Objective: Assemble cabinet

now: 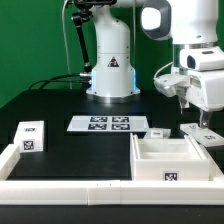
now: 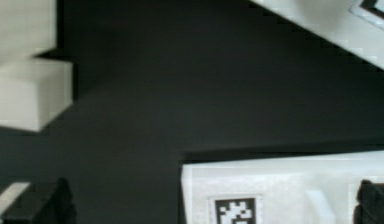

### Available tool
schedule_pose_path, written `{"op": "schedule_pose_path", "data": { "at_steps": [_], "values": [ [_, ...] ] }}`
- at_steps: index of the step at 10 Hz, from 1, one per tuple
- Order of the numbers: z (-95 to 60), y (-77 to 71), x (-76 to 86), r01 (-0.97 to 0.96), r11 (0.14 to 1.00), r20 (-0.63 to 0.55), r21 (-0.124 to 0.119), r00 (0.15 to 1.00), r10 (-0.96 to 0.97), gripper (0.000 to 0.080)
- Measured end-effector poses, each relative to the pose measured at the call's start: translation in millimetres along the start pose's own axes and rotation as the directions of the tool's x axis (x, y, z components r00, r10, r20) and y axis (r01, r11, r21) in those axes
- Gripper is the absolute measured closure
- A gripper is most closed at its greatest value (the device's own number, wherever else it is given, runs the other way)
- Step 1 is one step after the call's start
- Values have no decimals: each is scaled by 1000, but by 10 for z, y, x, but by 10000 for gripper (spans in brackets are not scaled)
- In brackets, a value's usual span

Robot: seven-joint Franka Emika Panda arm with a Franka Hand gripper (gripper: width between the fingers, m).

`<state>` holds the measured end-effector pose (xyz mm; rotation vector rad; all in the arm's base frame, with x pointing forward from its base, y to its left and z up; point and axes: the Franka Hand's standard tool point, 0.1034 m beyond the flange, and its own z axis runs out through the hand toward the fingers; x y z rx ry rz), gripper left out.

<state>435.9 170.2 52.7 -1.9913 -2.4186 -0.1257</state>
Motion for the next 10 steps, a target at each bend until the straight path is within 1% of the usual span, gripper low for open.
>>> {"op": "schedule_pose_path", "data": {
  "at_steps": [1,3,5,6,7,8,9,10],
  "values": [
    [36,-59,103,50,999,6,7,999,-50,2],
    [38,-53,74,40,999,7,7,999,-40,2],
    [46,-66,86,37,999,4,7,999,-37,2],
    [85,-150,163,29,1000,-7,6,1000,-29,2],
    [152,-291,264,35,999,-19,20,999,-35,2],
    [194,-345,296,39,999,-26,26,999,-39,2],
    [241,-404,337,42,999,-42,19,998,-41,2],
    [308,-480,356,41,999,-56,24,998,-40,2]
  ]
}}
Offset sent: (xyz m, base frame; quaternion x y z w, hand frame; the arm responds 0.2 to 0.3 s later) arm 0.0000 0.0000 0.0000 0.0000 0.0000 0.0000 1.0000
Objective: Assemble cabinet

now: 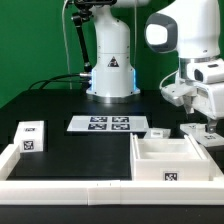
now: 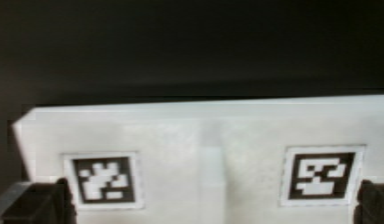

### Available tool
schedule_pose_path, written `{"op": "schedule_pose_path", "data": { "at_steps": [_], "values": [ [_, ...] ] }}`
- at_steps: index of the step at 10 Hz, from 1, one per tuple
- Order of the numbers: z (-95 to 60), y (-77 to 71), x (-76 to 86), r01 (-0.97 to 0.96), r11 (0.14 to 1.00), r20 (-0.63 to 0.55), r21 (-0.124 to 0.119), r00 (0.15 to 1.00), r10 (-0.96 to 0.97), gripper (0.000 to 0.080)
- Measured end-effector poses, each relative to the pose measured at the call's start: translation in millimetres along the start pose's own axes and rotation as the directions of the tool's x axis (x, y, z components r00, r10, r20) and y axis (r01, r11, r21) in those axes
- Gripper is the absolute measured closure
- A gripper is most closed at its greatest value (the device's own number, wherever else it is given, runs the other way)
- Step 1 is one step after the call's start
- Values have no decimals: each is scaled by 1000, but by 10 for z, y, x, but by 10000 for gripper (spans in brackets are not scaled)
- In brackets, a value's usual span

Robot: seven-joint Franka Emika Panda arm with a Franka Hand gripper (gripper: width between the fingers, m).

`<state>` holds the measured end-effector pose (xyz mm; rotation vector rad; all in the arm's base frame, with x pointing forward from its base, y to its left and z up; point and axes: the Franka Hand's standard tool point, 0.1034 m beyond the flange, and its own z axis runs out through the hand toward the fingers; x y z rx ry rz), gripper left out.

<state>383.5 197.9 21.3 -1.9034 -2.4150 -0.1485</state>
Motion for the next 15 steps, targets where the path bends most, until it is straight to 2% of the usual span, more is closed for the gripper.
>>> {"op": "schedule_pose_path", "data": {
  "at_steps": [3,6,7,8,9,14,15],
  "values": [
    [93,-66,-13,-9,1000,-5,22,1000,9,2],
    [109,-76,-10,-9,1000,-6,25,1000,10,405],
    [111,-77,-13,-10,1000,-6,25,1000,10,405],
    [110,-74,-20,-11,1000,-6,25,1000,11,606],
    [106,-64,-45,-16,1000,-6,24,1000,17,728],
    [90,-44,-111,-29,999,-2,24,1000,30,731],
    [-1,-17,-256,-52,998,22,29,998,51,731]
  ]
}}
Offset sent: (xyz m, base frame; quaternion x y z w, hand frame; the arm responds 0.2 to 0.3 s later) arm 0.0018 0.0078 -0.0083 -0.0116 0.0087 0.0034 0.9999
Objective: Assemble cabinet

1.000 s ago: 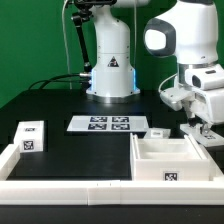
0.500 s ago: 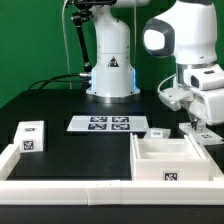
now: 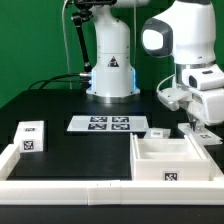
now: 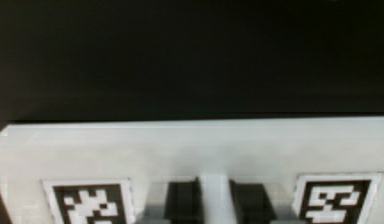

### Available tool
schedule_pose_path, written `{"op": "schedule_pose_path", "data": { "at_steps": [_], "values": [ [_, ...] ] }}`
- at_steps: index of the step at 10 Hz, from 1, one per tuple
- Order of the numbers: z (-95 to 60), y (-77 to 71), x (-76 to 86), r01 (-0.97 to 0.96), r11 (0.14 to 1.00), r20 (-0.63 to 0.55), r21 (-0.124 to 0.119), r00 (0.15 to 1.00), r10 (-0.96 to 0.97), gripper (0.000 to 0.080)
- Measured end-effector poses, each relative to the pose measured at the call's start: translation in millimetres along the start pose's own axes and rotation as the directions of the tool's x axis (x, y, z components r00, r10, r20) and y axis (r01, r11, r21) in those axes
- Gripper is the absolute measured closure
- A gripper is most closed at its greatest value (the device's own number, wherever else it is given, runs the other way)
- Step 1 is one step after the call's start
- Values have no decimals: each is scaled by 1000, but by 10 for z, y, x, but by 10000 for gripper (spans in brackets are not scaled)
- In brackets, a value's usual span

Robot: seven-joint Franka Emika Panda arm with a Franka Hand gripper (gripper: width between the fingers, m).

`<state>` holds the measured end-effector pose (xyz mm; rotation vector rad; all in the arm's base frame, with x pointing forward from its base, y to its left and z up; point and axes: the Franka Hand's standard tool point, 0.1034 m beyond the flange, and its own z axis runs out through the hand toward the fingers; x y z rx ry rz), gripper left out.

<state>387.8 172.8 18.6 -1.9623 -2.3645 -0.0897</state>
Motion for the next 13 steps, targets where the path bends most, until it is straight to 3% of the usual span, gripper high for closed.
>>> {"op": "schedule_pose_path", "data": {
  "at_steps": [3,5,8,11,13],
  "values": [
    [-298,81,-349,-108,993,28,-49,994,109,731],
    [-390,133,-555,-129,991,52,-48,990,131,731],
    [-360,116,-546,-144,989,49,-44,988,146,731],
    [-437,249,-714,-183,982,65,-54,980,186,731],
    [-413,239,-720,-180,982,62,-51,981,183,731]
  ]
}}
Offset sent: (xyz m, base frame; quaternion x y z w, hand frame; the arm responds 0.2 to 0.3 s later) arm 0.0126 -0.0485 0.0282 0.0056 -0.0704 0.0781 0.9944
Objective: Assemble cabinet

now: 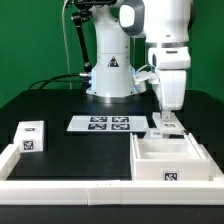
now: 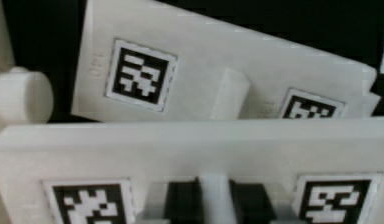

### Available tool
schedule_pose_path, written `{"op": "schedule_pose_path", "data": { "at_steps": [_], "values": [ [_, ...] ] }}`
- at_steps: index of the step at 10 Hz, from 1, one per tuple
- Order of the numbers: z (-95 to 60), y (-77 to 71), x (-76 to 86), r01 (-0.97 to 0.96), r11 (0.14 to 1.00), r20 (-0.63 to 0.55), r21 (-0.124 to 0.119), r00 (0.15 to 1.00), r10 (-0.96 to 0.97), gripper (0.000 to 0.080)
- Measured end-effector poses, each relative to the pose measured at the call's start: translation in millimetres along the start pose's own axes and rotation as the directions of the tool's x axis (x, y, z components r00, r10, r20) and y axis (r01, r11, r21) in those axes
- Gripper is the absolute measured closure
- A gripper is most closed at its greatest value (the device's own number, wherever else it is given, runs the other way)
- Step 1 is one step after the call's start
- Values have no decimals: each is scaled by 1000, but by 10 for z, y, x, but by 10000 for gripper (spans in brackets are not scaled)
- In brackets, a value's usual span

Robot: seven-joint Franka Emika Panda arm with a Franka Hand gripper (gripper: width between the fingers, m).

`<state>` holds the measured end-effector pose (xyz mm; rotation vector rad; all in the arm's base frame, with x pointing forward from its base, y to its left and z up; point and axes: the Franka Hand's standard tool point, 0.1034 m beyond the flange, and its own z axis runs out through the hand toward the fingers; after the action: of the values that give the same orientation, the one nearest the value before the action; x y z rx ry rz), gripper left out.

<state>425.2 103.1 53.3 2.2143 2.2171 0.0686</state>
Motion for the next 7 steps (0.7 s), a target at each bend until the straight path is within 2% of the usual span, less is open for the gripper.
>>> {"op": "schedule_pose_path", "data": {
  "at_steps": [2,5,7],
  "values": [
    [-5,69,-34,-3,1000,2,-1,1000,3,730],
    [-8,78,-29,-5,1000,2,-2,1000,5,730],
    [-44,152,7,-11,1000,6,-4,1000,11,729]
  ]
}}
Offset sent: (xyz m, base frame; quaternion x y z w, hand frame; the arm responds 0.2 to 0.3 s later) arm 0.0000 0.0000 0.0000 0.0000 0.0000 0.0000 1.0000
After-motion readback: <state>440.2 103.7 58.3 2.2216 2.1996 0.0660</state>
